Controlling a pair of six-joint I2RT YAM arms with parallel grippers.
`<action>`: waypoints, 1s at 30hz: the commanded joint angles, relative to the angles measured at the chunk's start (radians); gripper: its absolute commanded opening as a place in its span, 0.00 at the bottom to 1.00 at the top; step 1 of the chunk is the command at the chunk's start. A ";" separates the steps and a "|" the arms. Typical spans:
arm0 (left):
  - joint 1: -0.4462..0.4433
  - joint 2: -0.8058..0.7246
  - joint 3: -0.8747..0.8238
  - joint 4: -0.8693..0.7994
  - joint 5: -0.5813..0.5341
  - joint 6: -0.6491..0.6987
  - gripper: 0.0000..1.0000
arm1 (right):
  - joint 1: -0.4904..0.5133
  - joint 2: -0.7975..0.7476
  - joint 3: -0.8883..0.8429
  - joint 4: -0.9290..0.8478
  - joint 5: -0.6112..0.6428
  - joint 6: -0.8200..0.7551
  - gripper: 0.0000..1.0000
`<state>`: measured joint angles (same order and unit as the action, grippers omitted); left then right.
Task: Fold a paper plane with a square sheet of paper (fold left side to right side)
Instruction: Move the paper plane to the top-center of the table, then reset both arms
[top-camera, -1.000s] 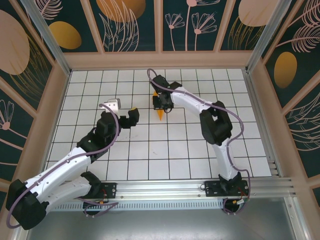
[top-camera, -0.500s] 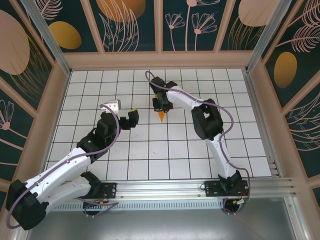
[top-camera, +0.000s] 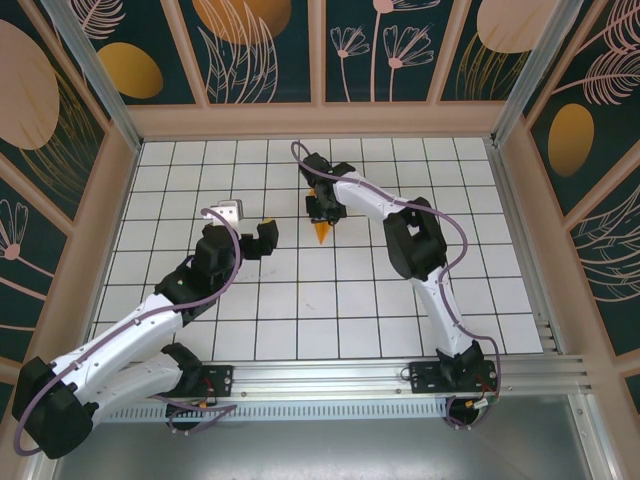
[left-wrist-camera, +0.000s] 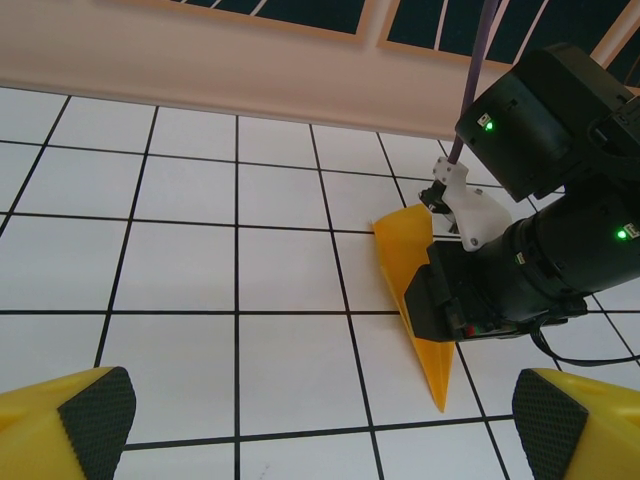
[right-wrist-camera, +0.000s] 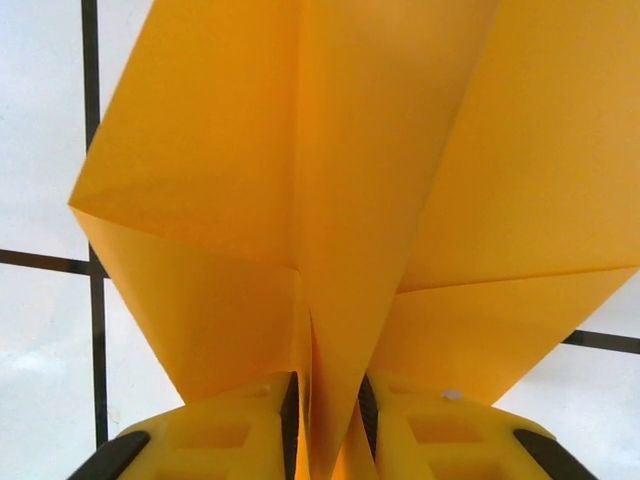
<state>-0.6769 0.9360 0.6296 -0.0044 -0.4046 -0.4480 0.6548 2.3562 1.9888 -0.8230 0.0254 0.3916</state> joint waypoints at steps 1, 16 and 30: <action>0.002 0.000 0.017 -0.003 0.001 0.012 0.99 | 0.013 -0.095 0.001 -0.070 0.015 -0.003 0.31; 0.107 0.010 0.037 -0.003 -0.019 -0.084 0.98 | 0.034 -0.632 -0.398 0.064 0.242 -0.026 0.57; 0.296 -0.075 -0.273 0.482 -0.381 0.187 0.98 | -0.317 -1.322 -1.258 0.701 0.463 -0.124 0.99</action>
<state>-0.3977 0.8654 0.4164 0.2825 -0.6617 -0.3710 0.3893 1.1004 0.8337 -0.3405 0.3950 0.2897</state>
